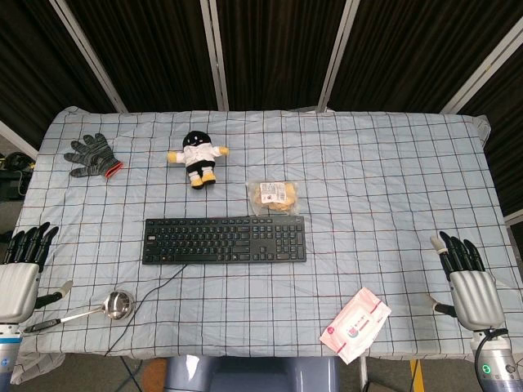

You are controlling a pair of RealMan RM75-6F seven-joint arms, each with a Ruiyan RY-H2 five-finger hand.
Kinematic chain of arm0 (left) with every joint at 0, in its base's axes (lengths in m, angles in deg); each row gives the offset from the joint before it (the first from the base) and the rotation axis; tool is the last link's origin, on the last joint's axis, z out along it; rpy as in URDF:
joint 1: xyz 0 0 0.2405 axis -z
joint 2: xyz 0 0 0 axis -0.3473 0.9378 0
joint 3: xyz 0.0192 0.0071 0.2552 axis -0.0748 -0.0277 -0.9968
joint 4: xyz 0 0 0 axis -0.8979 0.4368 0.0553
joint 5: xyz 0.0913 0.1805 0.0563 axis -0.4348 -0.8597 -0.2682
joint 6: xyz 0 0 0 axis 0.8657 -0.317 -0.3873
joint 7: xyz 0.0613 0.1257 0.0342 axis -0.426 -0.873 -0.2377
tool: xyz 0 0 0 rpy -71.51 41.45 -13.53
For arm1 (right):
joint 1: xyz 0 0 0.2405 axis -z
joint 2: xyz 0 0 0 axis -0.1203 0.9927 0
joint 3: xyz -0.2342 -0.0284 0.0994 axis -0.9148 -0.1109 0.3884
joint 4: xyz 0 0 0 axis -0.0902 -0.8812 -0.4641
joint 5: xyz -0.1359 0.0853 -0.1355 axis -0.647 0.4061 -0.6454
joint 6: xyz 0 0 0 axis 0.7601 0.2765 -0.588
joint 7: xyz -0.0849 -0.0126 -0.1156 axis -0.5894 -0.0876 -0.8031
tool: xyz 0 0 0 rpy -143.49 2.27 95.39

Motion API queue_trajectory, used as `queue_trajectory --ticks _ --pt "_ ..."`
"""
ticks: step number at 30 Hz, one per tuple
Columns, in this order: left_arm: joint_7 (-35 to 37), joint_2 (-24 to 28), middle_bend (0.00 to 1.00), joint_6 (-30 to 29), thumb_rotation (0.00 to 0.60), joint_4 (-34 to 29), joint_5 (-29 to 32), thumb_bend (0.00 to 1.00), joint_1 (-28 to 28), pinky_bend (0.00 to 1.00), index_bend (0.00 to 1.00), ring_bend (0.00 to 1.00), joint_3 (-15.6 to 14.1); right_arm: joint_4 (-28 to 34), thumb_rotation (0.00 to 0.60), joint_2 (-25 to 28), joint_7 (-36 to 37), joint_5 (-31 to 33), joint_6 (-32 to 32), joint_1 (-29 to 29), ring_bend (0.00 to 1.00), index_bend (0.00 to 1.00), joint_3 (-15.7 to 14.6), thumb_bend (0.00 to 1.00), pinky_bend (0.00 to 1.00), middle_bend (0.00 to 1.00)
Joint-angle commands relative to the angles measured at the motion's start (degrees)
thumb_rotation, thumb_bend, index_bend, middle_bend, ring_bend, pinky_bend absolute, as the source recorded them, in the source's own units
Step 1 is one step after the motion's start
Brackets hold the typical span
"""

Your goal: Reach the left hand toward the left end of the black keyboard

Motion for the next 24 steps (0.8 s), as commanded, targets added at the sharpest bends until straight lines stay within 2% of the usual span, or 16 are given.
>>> queue_trajectory --ticks 1,24 --pt "0.01 0.03 0.00 0.03 0.600 -0.01 0.02 0.13 0.00 0.00 0.00 0.00 -0.02 0.01 0.600 0.01 0.01 0.00 -0.01 0.00 0.00 0.03 0.00 0.09 0.00 0.00" --pt "-1.38 0.82 0.00 1.08 0.600 -1.94 -0.47 0.13 0.25 0.00 0.00 0.00 -0.78 0.31 0.600 0.08 0.19 0.20 -0.44 -0.07 0.00 0.03 -0.12 0.09 0.00 0.00"
